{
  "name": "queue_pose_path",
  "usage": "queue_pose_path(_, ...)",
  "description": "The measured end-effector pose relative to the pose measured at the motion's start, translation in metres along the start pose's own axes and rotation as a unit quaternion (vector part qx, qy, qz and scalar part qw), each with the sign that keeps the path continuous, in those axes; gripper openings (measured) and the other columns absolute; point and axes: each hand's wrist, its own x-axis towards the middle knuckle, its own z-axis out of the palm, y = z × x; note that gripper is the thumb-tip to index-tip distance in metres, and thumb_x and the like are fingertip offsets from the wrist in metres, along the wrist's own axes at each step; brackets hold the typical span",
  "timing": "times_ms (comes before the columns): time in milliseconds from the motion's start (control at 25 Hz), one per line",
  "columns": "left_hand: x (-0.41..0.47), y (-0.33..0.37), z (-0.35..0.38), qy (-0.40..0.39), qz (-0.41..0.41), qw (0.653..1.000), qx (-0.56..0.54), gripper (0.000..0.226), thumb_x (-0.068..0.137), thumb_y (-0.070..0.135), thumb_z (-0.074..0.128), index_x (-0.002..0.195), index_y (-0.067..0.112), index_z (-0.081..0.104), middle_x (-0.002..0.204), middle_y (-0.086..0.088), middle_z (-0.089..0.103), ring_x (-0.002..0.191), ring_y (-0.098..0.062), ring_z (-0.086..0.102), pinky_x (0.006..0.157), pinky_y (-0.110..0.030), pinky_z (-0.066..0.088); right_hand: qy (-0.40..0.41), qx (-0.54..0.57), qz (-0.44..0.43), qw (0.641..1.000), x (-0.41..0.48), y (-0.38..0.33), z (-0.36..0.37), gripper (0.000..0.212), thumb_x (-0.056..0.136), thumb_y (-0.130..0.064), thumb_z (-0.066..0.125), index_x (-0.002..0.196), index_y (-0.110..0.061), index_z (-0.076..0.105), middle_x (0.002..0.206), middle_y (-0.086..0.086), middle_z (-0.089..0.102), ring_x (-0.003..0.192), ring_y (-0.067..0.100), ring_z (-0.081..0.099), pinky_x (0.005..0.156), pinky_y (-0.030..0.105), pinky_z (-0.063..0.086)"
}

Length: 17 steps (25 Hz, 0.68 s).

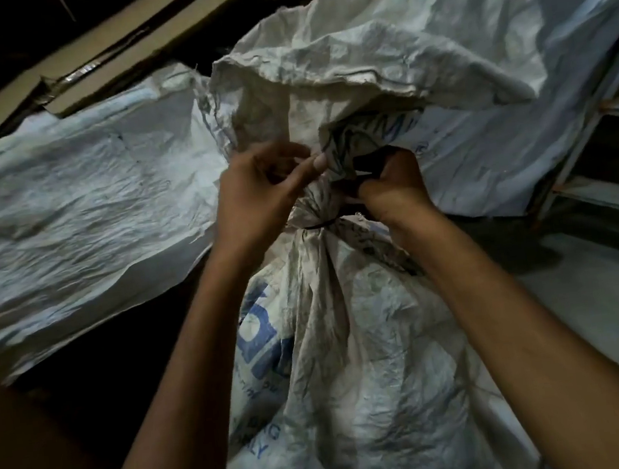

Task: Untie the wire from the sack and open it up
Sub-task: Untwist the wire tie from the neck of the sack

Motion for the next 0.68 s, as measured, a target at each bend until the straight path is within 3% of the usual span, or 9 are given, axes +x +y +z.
queue_pose_path(80, -0.013, -0.024, -0.001, 0.047, -0.026, 0.994, 0.097, 0.039, 0.083, 0.054, 0.076, 0.105, 0.021, 0.073, 0.088, 0.010, 0.072, 0.078, -0.006, 0.069, 0.067, -0.025, 0.056, -0.026, 0.013, -0.016, 0.999, -0.004, -0.004, 0.003, 0.026, 0.078, -0.001, 0.081, 0.094, -0.019, 0.072, 0.097, -0.001, 0.074, 0.098, 0.021, 0.072, 0.083, 0.045, 0.062)
queue_pose_path(200, -0.015, -0.047, 0.004, 0.024, -0.026, 0.988, 0.149, 0.046, 0.085, 0.049, 0.077, 0.123, 0.025, 0.070, 0.102, 0.012, 0.072, 0.086, -0.002, 0.065, 0.071, -0.017, 0.052, -0.044, -0.013, -0.040, 0.998, -0.007, -0.002, 0.014, 0.026, 0.069, -0.012, 0.089, 0.089, -0.023, 0.076, 0.093, -0.006, 0.077, 0.095, 0.018, 0.074, 0.083, 0.046, 0.062)
queue_pose_path(280, -0.007, -0.053, 0.007, 0.036, -0.014, 0.982, 0.182, 0.033, 0.088, 0.043, 0.076, 0.114, 0.022, 0.076, 0.096, 0.008, 0.076, 0.082, -0.003, 0.067, 0.068, -0.021, 0.053, -0.038, -0.035, -0.051, 0.997, -0.005, 0.002, 0.021, 0.038, 0.057, -0.025, 0.091, 0.093, -0.021, 0.078, 0.092, -0.005, 0.079, 0.090, 0.015, 0.075, 0.079, 0.043, 0.063)
queue_pose_path(360, -0.003, -0.061, 0.012, 0.030, 0.001, 0.974, 0.224, 0.021, 0.092, 0.039, 0.072, 0.103, 0.022, 0.079, 0.093, 0.004, 0.078, 0.078, -0.010, 0.071, 0.066, -0.028, 0.054, -0.016, -0.062, -0.038, 0.997, -0.008, 0.009, 0.021, 0.044, 0.054, -0.031, 0.092, 0.093, -0.020, 0.075, 0.089, -0.007, 0.077, 0.085, 0.010, 0.074, 0.075, 0.031, 0.062)
queue_pose_path(440, -0.010, -0.075, 0.019, 0.016, 0.006, 0.975, 0.222, 0.017, 0.093, 0.036, 0.070, 0.103, 0.024, 0.078, 0.093, 0.007, 0.077, 0.074, -0.011, 0.069, 0.068, -0.033, 0.057, -0.017, -0.107, -0.032, 0.994, -0.021, 0.023, 0.018, 0.026, 0.067, -0.018, 0.087, 0.083, -0.025, 0.068, 0.082, -0.012, 0.072, 0.076, 0.001, 0.067, 0.069, 0.015, 0.056)
queue_pose_path(520, -0.023, -0.091, 0.025, 0.022, -0.010, 0.978, 0.206, 0.013, 0.091, 0.034, 0.072, 0.103, 0.027, 0.075, 0.093, 0.012, 0.073, 0.070, -0.007, 0.065, 0.069, -0.037, 0.057, -0.037, -0.179, -0.058, 0.982, -0.037, 0.044, 0.016, 0.021, 0.078, -0.009, 0.076, 0.075, -0.028, 0.069, 0.082, -0.012, 0.071, 0.078, 0.001, 0.066, 0.074, 0.019, 0.056)
queue_pose_path(680, -0.049, -0.121, 0.039, -0.013, -0.109, 0.968, 0.224, 0.021, 0.088, 0.047, 0.074, 0.094, 0.027, 0.071, 0.086, 0.014, 0.069, 0.078, -0.010, 0.068, 0.068, -0.034, 0.057, -0.047, -0.238, -0.078, 0.967, -0.041, 0.072, 0.020, 0.014, 0.085, -0.010, 0.073, 0.090, -0.023, 0.077, 0.111, -0.010, 0.066, 0.092, 0.009, 0.070, 0.086, 0.031, 0.059)
